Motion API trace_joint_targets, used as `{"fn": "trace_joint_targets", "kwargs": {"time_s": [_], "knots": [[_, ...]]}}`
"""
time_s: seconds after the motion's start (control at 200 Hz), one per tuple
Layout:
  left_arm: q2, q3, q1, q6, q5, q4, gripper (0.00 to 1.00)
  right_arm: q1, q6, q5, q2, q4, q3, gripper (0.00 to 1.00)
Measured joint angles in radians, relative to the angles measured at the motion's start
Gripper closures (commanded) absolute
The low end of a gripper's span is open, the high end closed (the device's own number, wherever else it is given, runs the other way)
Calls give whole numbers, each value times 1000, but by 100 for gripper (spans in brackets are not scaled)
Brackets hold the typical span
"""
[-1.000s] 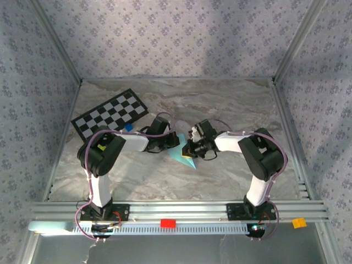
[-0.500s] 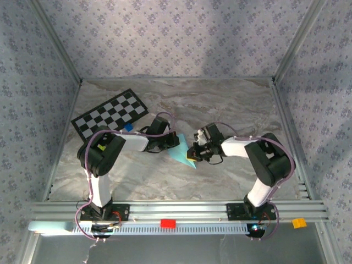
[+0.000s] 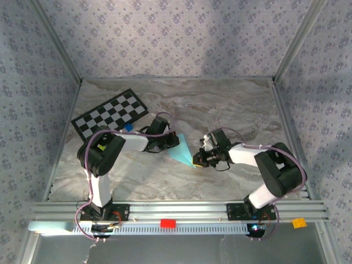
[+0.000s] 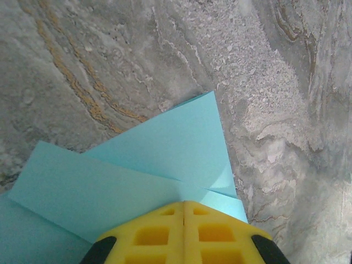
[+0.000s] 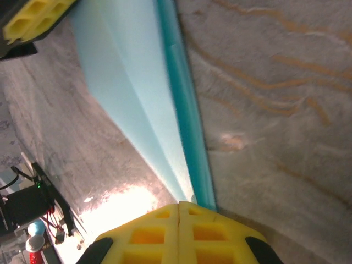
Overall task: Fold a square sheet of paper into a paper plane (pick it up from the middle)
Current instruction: Fourth fold the wing at the center of the table.
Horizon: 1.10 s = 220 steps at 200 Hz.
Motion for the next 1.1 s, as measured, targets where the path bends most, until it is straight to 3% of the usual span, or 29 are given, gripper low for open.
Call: {"fn": "trace_joint_targets", "kwargs": {"time_s": [0.325, 0.455, 0.61, 0.77, 1.099], "knots": [[0, 0, 0, -7, 1, 0, 95, -14, -8, -17, 10, 46, -63, 98], [-1, 0, 0, -8, 0, 0, 94, -17, -5, 22, -51, -11, -68, 92], [-14, -4, 0, -11, -8, -12, 89, -19, -5, 90, -193, -77, -68, 84], [-60, -4, 0, -7, -32, -50, 79, -24, 10, 174, -314, -86, -84, 83], [-188, -6, -3, -4, -71, -75, 69, -36, 141, 311, -374, -217, -96, 83]]}}
